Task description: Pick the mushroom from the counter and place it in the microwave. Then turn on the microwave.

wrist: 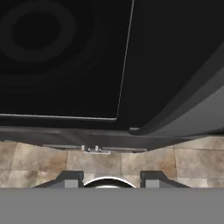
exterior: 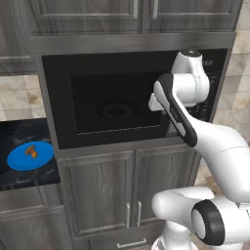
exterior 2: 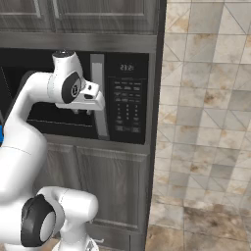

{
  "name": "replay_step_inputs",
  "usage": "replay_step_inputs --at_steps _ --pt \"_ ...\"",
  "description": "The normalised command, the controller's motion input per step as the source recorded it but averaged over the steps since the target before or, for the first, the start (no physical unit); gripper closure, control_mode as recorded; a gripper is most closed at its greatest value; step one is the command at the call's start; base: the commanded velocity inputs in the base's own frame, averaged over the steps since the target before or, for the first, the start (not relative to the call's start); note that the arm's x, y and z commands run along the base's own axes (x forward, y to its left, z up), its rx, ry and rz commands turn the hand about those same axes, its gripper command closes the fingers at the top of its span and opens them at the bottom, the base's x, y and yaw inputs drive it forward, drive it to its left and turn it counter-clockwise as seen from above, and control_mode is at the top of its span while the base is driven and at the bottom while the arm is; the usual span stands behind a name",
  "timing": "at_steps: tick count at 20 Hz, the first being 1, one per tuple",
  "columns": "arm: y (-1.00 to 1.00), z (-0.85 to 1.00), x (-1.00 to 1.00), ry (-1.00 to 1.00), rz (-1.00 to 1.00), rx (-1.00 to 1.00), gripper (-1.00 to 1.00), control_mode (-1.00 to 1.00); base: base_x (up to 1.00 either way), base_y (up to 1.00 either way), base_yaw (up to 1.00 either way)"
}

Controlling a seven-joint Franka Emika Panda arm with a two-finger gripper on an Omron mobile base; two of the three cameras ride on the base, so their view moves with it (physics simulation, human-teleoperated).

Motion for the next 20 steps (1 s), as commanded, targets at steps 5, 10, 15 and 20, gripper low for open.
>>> replay_step_inputs --at_steps 5,10,15,20 --pt "-0.04 0.08 -0.04 -0.17 0.0 0.0 -1.0 -1.0 0.0 0.0 0.0" --pt "-0.19 0.23 -0.16 -0.36 0.0 0.0 -1.0 -1.0 0.0 0.0 0.0" --pt "-0.26 0.25 -0.02 -0.4 0.0 0.0 -1.0 -1.0 0.0 0.0 0.0" --pt "-0.27 0.23 0.0 -0.35 0.0 0.0 -1.0 -1.0 0.0 0.0 0.0"
